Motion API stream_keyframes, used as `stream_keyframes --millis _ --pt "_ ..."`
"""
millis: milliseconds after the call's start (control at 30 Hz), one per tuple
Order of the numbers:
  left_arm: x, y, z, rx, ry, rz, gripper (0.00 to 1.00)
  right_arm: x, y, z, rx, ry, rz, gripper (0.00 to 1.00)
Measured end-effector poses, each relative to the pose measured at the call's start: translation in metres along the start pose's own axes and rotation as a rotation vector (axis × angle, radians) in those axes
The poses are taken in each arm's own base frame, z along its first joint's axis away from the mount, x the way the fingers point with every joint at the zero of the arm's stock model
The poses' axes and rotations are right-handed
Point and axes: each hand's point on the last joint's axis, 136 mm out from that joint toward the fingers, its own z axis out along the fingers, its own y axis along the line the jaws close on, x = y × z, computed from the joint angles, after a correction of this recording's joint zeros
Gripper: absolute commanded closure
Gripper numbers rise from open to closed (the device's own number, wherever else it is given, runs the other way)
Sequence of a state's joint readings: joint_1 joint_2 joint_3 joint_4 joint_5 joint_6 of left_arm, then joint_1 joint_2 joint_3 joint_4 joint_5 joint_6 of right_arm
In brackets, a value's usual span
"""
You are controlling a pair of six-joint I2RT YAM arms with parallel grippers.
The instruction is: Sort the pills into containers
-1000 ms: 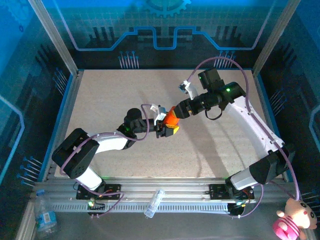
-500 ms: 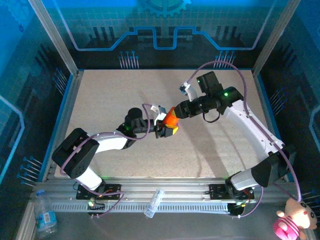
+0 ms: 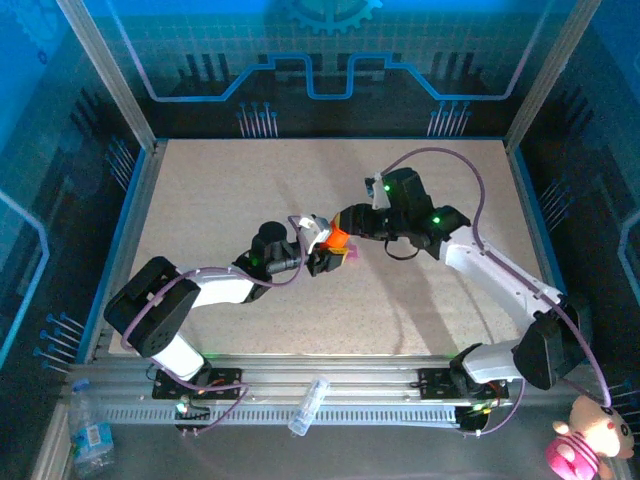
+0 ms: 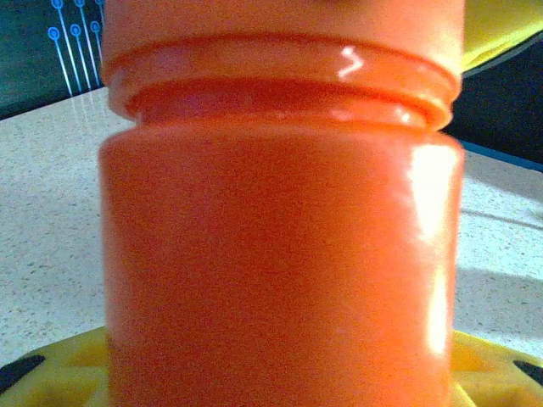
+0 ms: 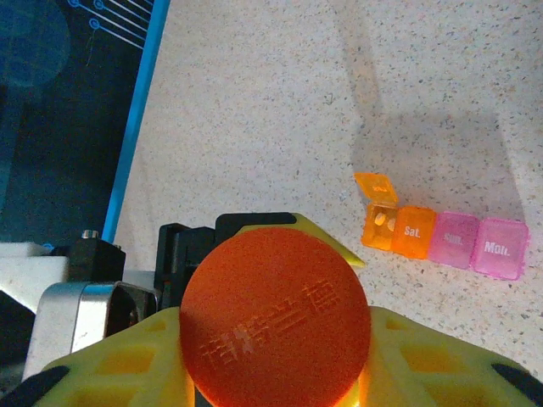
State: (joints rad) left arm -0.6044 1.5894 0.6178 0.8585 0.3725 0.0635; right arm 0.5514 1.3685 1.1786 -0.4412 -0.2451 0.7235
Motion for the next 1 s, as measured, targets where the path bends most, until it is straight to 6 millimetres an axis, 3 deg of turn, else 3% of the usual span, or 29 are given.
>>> stream_keyframes --millis 167,300,433,600,767,1000 --pt "-0.011 -0.001 0.0 -0.002 -0.042 0.014 1.0 -0.004 0.004 -0.004 -0.023 0.014 0.008 0.29" --pt "-0.026 -0.007 0.0 0.022 -0.102 0.034 1.0 -0.009 0.005 -0.025 -0.079 0.018 -0.018 0.13" --pt "-0.034 -0.013 -0.002 0.058 -0.133 0.03 1.0 -0.015 0.007 -0.065 -0.134 -0.006 -0.098 0.1" --pt "-0.035 -0.027 -0.004 0.144 -0.129 0.009 1.0 -0.009 0.03 -0.095 -0.223 0.026 -0.276 0.1" --pt "-0.039 -0.041 -0.007 0.235 -0.122 -0.026 1.0 -0.009 0.038 -0.098 -0.229 0.069 -0.416 0.08" --pt "-0.051 -0.053 -0.008 0.318 -0.127 -0.057 1.0 -0.007 0.043 -0.085 -0.216 0.149 -0.52 0.08"
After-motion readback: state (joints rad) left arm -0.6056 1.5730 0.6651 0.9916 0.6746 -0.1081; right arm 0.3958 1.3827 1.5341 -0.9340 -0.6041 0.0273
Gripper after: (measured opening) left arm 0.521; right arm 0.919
